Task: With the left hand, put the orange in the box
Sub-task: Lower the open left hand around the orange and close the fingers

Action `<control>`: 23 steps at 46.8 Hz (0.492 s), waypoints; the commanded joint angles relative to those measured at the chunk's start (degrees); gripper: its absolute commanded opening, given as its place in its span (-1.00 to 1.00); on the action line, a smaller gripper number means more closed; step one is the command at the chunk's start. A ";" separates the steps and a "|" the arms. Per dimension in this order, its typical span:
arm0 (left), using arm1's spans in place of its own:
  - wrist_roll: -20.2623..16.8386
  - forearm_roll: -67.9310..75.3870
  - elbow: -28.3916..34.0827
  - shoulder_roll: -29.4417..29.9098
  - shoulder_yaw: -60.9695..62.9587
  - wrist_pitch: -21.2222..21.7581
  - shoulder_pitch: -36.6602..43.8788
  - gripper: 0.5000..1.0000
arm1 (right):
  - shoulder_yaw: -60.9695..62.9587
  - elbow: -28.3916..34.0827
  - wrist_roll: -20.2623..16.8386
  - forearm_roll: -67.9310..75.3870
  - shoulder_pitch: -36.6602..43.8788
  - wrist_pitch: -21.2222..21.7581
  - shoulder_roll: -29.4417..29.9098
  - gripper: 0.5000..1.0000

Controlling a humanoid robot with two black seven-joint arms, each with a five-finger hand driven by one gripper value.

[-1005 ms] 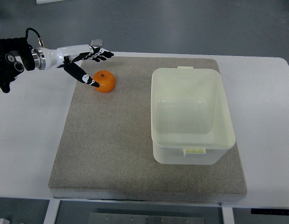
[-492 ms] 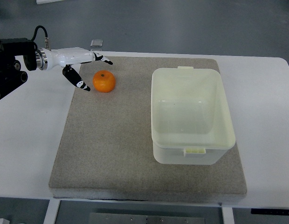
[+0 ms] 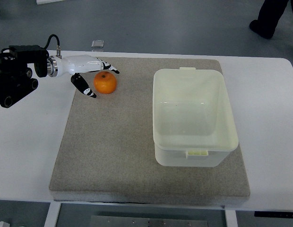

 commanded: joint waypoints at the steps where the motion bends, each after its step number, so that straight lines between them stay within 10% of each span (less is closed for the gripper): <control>1: -0.35 -0.22 0.45 0.00 0.74 0.18 0.11 0.76 | 0.00 0.00 0.00 0.00 0.00 0.00 0.00 0.73; 23: -0.64 -1.10 3.34 -2.90 1.00 3.34 2.13 0.84 | 0.00 0.00 0.00 0.00 0.09 0.00 0.00 0.73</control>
